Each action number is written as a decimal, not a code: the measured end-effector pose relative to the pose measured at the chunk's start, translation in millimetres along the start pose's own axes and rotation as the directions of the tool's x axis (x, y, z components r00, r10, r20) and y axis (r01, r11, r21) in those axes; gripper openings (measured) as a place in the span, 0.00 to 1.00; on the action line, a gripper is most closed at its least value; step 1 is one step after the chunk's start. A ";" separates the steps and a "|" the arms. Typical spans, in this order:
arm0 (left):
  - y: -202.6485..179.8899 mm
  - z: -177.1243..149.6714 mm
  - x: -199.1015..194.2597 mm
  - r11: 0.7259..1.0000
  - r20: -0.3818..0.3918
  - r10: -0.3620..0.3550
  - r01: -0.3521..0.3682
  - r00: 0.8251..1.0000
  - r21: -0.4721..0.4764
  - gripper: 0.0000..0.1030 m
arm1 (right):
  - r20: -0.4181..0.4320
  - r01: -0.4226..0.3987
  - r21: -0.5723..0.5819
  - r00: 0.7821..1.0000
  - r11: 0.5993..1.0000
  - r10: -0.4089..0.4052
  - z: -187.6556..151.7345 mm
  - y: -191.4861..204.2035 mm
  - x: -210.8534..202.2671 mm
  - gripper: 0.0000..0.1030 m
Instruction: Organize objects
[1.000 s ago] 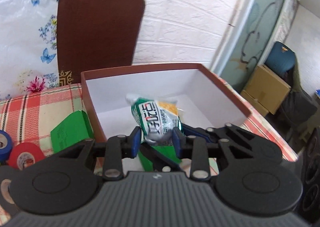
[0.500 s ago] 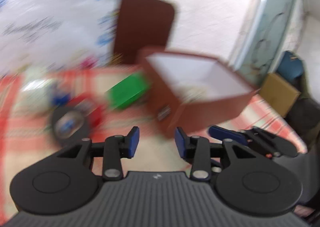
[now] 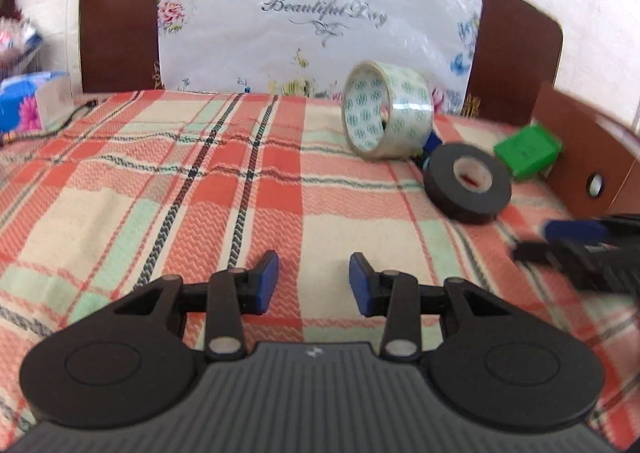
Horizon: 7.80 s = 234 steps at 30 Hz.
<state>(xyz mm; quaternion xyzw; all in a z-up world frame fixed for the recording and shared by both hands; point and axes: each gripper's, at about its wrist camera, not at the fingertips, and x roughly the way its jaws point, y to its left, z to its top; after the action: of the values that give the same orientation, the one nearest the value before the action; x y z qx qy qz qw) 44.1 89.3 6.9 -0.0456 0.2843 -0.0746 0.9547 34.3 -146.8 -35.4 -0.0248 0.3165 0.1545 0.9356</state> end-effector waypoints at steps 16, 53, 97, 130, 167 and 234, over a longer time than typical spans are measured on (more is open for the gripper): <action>13.3 -1.9 -3.6 0.995 0.009 -0.080 0.081 0.997 -0.058 0.42 | -0.092 -0.023 0.113 0.995 0.993 0.033 22.7 -23.2 -2.0 0.26; -174.7 57.2 -19.1 0.883 -0.252 -0.453 0.469 0.855 0.003 0.32 | 0.081 0.017 -0.083 0.997 0.996 -0.010 -42.3 -65.2 -102.1 0.71; -28.1 -1.7 8.1 0.997 -0.010 0.004 -0.003 1.000 0.071 0.37 | 0.080 -0.026 -0.002 0.996 1.000 0.026 -10.9 -34.4 -61.7 0.48; 1.7 -7.5 8.4 0.978 0.048 -0.159 0.164 0.986 -0.125 0.43 | -0.139 0.036 -0.318 0.987 0.947 -0.084 59.9 -7.0 86.1 0.26; -231.3 100.3 -15.9 0.851 -0.182 -0.479 0.505 0.859 0.144 0.32 | 0.292 0.209 -0.149 0.943 0.966 -0.159 -16.8 -73.5 -141.2 0.70; 97.5 75.9 21.9 0.895 0.108 -0.182 0.210 0.977 -0.394 0.42 | 0.057 -0.129 -0.384 0.985 0.914 0.163 89.4 99.6 77.9 0.69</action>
<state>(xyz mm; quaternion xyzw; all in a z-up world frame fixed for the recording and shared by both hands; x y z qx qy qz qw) 115.3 185.0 45.9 -0.2722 0.2547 -0.1087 0.9215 114.8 -17.9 -5.7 -0.1744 0.2401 0.2833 0.9120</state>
